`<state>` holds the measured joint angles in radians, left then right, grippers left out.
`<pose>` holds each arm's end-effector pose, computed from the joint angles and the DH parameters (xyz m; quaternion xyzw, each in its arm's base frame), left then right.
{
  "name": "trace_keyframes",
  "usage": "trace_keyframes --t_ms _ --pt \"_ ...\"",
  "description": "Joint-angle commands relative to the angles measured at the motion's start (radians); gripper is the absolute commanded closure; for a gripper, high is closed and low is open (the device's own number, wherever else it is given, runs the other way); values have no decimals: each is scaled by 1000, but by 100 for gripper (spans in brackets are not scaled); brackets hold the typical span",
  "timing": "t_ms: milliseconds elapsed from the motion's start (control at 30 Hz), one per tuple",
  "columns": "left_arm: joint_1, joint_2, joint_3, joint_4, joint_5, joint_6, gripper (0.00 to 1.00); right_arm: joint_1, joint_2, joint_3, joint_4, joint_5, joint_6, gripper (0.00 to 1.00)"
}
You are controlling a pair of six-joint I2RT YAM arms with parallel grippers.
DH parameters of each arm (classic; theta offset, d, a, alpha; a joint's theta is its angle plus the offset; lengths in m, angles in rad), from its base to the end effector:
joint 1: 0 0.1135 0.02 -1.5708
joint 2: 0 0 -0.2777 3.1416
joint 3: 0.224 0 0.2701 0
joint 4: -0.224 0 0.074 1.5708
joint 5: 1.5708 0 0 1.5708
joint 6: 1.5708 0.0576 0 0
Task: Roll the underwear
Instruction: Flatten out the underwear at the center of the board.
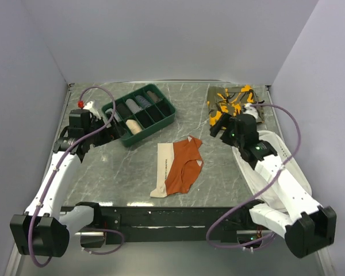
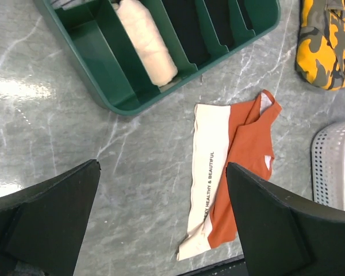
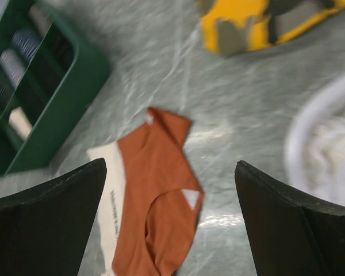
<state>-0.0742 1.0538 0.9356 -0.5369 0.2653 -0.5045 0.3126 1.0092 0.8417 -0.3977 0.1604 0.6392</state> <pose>0.2523 -0.0339 0.3045 -0.1327 0.8811 -0.2387 0.3861 0.2429 0.0688 0.2937 0.1801 0.8555 0.1577 0.4591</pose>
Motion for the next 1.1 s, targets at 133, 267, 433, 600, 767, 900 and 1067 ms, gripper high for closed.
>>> trace_keyframes --t_ms 133,267,433,600,767,900,1067 --pt "-6 -156 -101 95 24 -37 4 126 175 -22 148 -208 -166 0" --pt "-6 -189 -184 172 150 -54 4 123 236 -7 151 -246 -83 0" --pt "-9 -205 -211 152 143 -52 4 112 379 4 261 -546 -66 0" --pt "-21 -242 -250 157 82 -80 4 129 439 20 290 -523 -81 0" --pt "-82 -285 -277 111 -58 -138 4 157 503 126 172 -456 -162 0" --pt "-108 -288 -271 81 -81 -143 4 184 532 151 132 -441 -170 0" --pt "-121 -284 -288 89 -93 -140 4 189 523 152 112 -394 -173 0"
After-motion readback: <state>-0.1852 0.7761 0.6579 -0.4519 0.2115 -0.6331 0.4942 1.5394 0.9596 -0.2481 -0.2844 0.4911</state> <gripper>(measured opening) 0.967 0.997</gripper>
